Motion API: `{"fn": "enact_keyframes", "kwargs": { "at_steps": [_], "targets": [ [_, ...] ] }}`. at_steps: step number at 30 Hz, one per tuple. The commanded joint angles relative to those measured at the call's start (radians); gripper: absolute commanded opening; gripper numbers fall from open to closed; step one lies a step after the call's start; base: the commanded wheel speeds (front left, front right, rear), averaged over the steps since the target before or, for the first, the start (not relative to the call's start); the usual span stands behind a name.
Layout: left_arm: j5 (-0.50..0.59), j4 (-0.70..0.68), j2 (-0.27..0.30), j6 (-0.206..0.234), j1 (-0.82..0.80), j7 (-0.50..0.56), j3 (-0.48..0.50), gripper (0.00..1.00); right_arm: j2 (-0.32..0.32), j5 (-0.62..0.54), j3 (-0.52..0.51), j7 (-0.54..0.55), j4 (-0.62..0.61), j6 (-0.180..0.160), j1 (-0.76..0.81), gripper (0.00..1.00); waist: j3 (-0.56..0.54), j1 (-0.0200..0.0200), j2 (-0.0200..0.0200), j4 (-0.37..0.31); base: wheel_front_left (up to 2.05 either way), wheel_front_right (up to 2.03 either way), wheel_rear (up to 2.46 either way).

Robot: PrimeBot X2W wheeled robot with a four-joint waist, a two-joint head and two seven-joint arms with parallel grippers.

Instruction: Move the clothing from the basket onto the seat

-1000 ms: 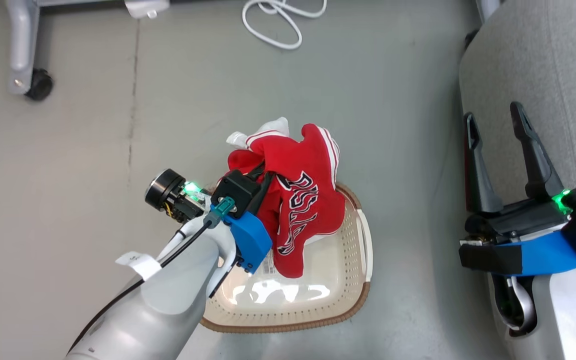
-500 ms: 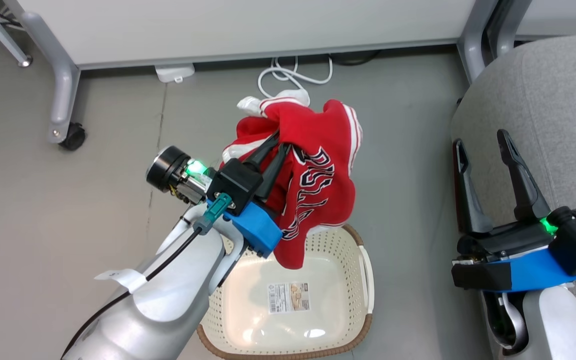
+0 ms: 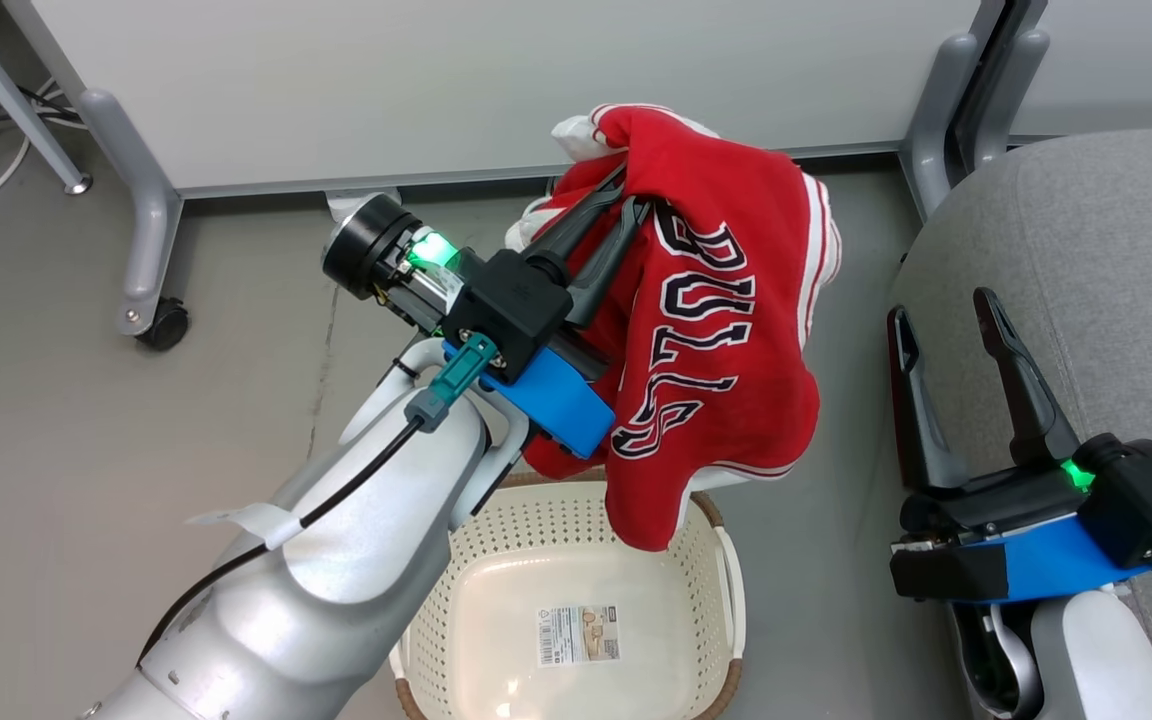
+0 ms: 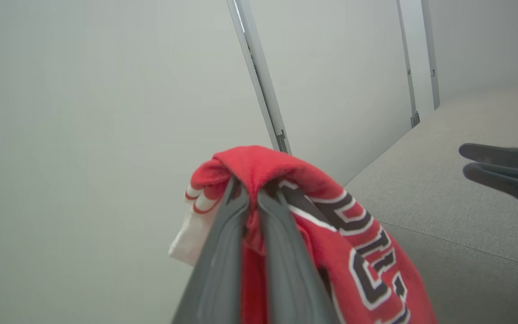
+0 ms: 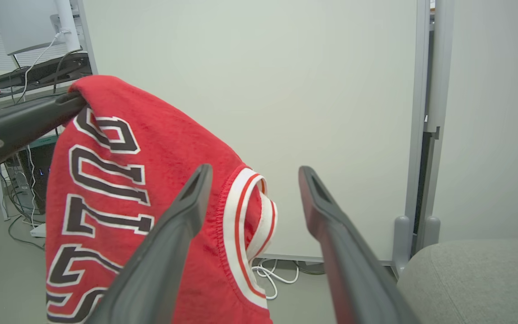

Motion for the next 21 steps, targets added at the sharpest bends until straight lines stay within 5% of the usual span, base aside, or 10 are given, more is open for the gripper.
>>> {"fn": "enact_keyframes", "kwargs": {
  "at_steps": [1,21],
  "targets": [
    [0.001,-0.004,-0.003,-0.004,-0.015,-0.005,0.0,0.0,0.004,0.001,0.002,-0.003,0.002,0.0,0.012,1.0,-0.006,0.0001,-0.0001,-0.002,0.0,0.0,0.0],
    [-0.011,0.031,-0.016,-0.008,0.0,-0.005,-0.031,0.0,0.007,0.013,0.092,-0.003,0.001,0.0,0.009,1.0,-0.027,0.0001,-0.0001,-0.003,0.0,0.0,0.0]
  ]
}}
